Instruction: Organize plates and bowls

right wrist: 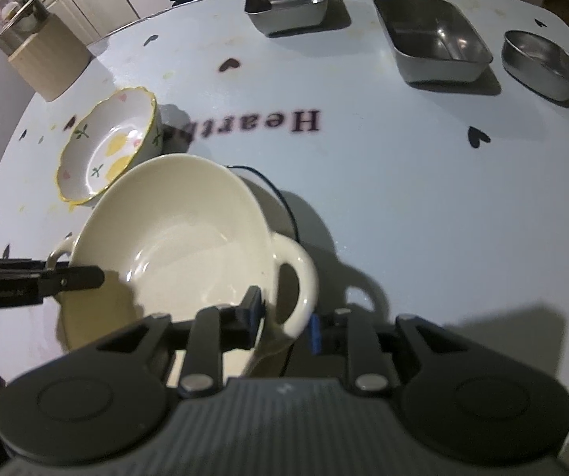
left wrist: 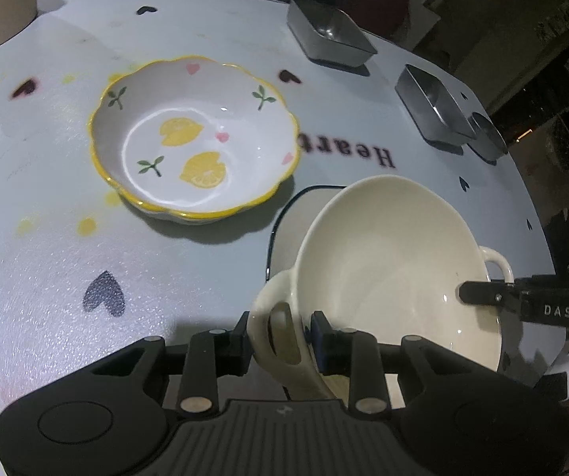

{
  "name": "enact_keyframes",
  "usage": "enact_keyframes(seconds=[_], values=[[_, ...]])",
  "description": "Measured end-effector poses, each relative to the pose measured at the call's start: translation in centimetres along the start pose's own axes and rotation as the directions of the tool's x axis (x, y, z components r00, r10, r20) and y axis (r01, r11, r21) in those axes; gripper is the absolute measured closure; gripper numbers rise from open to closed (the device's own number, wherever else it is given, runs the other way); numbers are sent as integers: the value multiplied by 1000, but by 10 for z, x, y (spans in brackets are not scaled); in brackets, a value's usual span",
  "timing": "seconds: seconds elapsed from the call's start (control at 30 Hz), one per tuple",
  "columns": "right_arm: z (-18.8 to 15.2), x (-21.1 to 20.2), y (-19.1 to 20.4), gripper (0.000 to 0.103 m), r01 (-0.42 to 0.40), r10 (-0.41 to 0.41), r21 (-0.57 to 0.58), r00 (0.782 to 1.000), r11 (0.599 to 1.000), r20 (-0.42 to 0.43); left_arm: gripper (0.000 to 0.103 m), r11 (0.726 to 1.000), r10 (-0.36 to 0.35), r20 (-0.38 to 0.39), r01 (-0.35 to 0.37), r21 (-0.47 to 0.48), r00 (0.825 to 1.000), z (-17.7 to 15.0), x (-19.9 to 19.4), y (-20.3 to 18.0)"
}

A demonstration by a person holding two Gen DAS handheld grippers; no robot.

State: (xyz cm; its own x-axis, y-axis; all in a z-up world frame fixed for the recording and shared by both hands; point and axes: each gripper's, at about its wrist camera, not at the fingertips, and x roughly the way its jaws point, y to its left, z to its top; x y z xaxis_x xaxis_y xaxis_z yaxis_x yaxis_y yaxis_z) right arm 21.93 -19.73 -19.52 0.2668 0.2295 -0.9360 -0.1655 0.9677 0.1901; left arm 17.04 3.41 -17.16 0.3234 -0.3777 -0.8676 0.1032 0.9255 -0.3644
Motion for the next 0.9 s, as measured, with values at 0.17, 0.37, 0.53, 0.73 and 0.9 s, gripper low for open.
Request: enact_keyframes(seconds=[0.17, 0.37, 0.53, 0.73, 0.9], values=[[1, 3, -2, 73, 9, -9, 7, 1000, 1000, -1, 71, 1000, 4, 3, -4, 17, 1000, -1, -1, -1], [1, 6, -6, 71, -2, 2, 19, 1000, 1000, -13, 71, 999, 12, 11, -12, 30, 1000, 0, -5, -1], [2, 8, -7, 70, -8, 9, 13, 1000, 1000, -15, 71, 999, 21, 11, -21, 36, 1000, 0, -7, -1], [1, 8, -11, 68, -25, 25, 24, 999, 999, -24, 69, 999, 35, 11, -35, 40, 999, 0, -8, -1], [1, 9, -15, 54, -6, 7, 24, 1000, 1000, -23, 60, 995, 75, 11, -75, 60, 997, 1, -7, -5]])
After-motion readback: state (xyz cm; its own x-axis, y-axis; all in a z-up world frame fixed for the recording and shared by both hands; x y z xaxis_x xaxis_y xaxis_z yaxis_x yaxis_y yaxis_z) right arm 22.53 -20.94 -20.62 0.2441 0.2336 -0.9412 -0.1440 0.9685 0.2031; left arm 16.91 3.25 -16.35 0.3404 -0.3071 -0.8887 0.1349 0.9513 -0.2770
